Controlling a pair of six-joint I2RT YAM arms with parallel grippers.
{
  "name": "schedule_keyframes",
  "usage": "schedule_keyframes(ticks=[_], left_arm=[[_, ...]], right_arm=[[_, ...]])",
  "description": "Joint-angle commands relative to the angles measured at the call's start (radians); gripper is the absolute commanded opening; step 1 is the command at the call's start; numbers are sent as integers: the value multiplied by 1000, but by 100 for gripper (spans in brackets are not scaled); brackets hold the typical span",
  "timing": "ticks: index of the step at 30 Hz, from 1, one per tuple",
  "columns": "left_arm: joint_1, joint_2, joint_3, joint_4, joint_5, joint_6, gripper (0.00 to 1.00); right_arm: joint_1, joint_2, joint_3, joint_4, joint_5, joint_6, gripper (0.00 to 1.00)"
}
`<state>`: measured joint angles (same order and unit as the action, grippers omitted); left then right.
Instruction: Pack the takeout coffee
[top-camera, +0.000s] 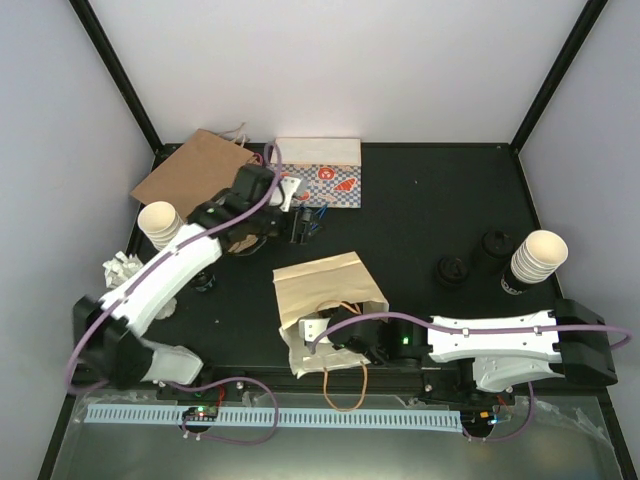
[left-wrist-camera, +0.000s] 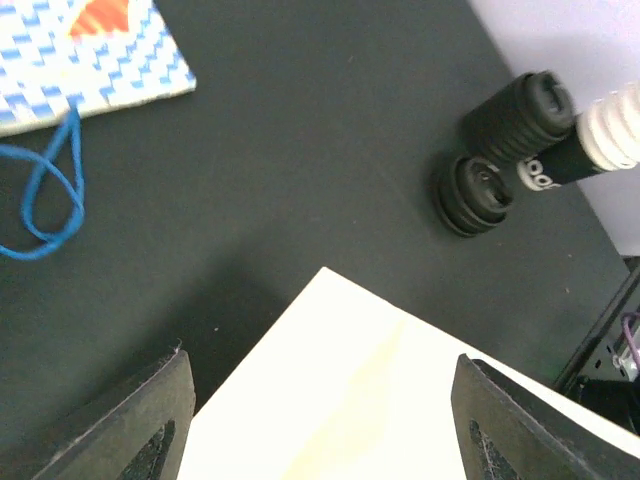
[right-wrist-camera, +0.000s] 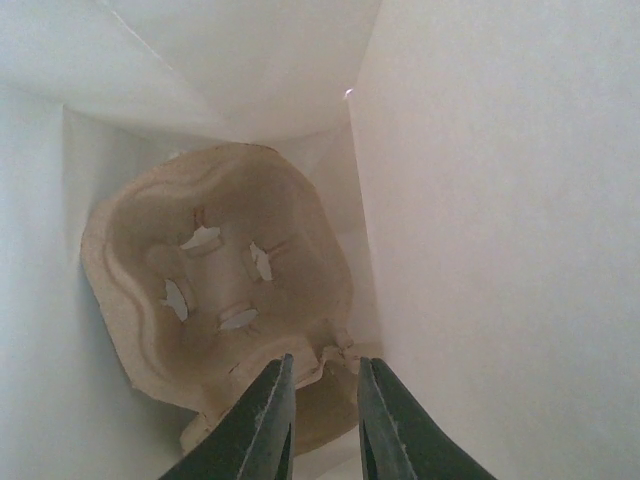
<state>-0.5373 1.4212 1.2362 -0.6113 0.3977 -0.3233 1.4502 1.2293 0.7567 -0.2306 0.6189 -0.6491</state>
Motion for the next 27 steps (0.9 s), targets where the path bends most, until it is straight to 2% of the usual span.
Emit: schedule_keyframes(ticks=[1,3,6,9,14,19,23,27], left_arm=[[1,-202,0,-96,-3,149,71],[-5,-298,-60,-56,106,180,66],[-37,-437,-161,49,241,167,50],[-104,-534,-212,96,301,197,49],[-217,-588,-222,101,307,256,55],[-315,-575,-188,10,197,304,57],[-420,-577,-184,-61,39,312,59],[-512,-575,-169,-129,-137,286,56]], right_arm=[[-11,-7,-5,-6,-21,11,19],[-13,-6,-5,-3,-27,10,20],[-16,-6,-9,-3,-35,11,20],[-18,-8,-13,-4,-41,12,20],[-19,-6,-10,-7,-47,14,19],[-19,-3,-5,-10,-44,15,19],[-19,-1,-3,-12,-44,17,20],[-19,1,-3,-15,-45,18,19]])
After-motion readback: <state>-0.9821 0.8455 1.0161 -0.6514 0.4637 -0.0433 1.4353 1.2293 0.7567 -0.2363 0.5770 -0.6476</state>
